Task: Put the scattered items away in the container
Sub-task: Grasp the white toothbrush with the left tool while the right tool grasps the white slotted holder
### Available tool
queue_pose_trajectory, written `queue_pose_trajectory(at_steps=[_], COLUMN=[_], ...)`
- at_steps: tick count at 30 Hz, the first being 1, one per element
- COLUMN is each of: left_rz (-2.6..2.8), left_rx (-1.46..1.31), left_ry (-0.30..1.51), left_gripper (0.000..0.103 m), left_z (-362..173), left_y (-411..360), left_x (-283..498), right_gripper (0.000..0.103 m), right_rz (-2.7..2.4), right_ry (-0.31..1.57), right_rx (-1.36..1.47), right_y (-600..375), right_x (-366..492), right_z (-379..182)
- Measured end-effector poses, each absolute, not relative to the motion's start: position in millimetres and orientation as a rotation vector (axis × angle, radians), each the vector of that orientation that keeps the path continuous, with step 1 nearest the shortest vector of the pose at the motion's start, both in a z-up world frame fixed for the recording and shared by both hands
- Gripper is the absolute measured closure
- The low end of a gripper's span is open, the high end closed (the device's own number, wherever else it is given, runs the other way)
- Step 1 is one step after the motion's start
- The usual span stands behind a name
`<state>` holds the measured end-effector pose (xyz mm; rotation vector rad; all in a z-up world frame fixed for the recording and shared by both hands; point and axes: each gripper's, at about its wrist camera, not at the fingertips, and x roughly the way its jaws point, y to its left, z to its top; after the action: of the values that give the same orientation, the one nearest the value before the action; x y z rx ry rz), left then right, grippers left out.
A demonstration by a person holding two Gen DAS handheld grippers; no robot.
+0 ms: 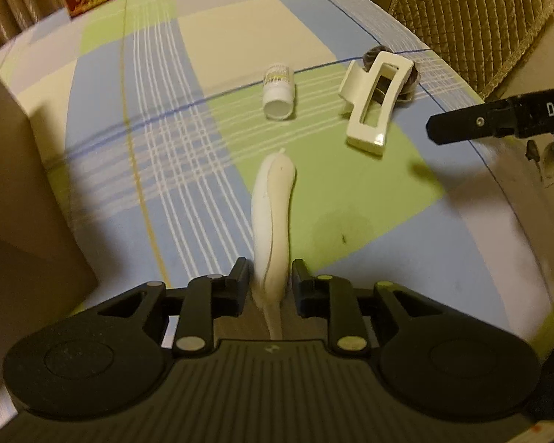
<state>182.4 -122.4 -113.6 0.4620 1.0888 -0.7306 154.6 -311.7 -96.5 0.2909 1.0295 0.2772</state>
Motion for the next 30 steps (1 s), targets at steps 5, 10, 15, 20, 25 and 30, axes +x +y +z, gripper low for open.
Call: queue_pose_trajectory(at_steps=[5, 10, 15, 20, 25, 30], left_rz=[-0.682, -0.654, -0.617, -0.600, -0.581, -0.574], left_rx=[0.404, 0.373, 0.339, 0.323, 0.303, 0.292], left_ry=[1.074, 1.055, 1.070, 1.071, 1.065, 1.065], left_gripper=[0.087, 0.087, 0.087, 0.087, 0.087, 0.087], left_z=[-113, -103, -100, -97, -93, -88], left_y=[-127, -121, -114, -109, -104, -101], left_x=[195, 197, 201, 200, 201, 200], right_gripper=[0.003, 0.015, 0.033, 0.065, 0.076, 0.078], right_rz=[0.290, 0.315, 0.345, 0.336, 0.360, 0.388], right_ry=[1.028, 1.014, 0.976, 0.968, 0.963, 0.979], right_rx=[0.331, 0.411, 0.506, 0.527, 0.540, 0.444], right_y=[-309, -308, -310, -311, -309, -297], right_x=[165, 175, 182, 187, 184, 174], right_z=[-103, -113, -121, -125, -123, -111])
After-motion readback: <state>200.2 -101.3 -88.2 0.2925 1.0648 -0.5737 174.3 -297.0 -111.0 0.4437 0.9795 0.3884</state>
